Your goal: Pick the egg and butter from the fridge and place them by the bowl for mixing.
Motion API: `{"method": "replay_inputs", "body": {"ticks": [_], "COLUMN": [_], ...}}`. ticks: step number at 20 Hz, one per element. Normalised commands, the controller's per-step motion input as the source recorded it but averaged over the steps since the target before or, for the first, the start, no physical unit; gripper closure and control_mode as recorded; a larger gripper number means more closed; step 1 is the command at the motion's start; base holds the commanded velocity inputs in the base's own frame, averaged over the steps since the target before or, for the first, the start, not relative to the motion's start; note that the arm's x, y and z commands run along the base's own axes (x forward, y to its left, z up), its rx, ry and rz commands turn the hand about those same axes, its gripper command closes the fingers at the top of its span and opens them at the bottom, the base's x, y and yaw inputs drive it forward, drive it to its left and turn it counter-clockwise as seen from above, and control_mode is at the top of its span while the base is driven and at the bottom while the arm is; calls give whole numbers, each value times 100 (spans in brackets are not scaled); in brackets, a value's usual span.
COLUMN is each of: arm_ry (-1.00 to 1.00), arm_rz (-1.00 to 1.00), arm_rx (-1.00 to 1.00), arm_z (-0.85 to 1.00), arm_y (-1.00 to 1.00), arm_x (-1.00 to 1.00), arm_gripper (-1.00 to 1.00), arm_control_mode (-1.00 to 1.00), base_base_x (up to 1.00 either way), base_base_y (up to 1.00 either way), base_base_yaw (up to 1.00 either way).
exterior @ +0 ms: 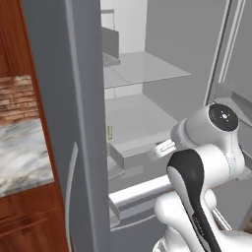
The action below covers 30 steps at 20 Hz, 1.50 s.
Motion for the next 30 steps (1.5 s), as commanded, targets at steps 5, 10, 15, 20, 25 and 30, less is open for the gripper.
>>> {"method": "replay_inputs", "body": {"ticks": [5, 10, 15, 20, 25, 30], "arm_ry": [0, 0, 0, 0, -3, -1], "arm_rz": [0, 0, 0, -14, -13, 0], "arm_rx": [0, 0, 0, 31, 25, 0], "arm_z": [0, 0, 0, -1, -2, 0], "arm_y": [0, 0, 0, 0, 0, 0], "arm_x": [0, 0, 0, 20, 4, 10], "arm_gripper": [-100, -100, -100, -100, -100, -100], "arm_control_mode": [100, 100, 100, -100, -100, -100], "base_base_x": [70, 64, 32, 0, 0, 0], "base_base_y": [0, 0, 0, 0, 0, 0], "base_base_yaw": [0, 0, -6, 0, 0, 0]}}
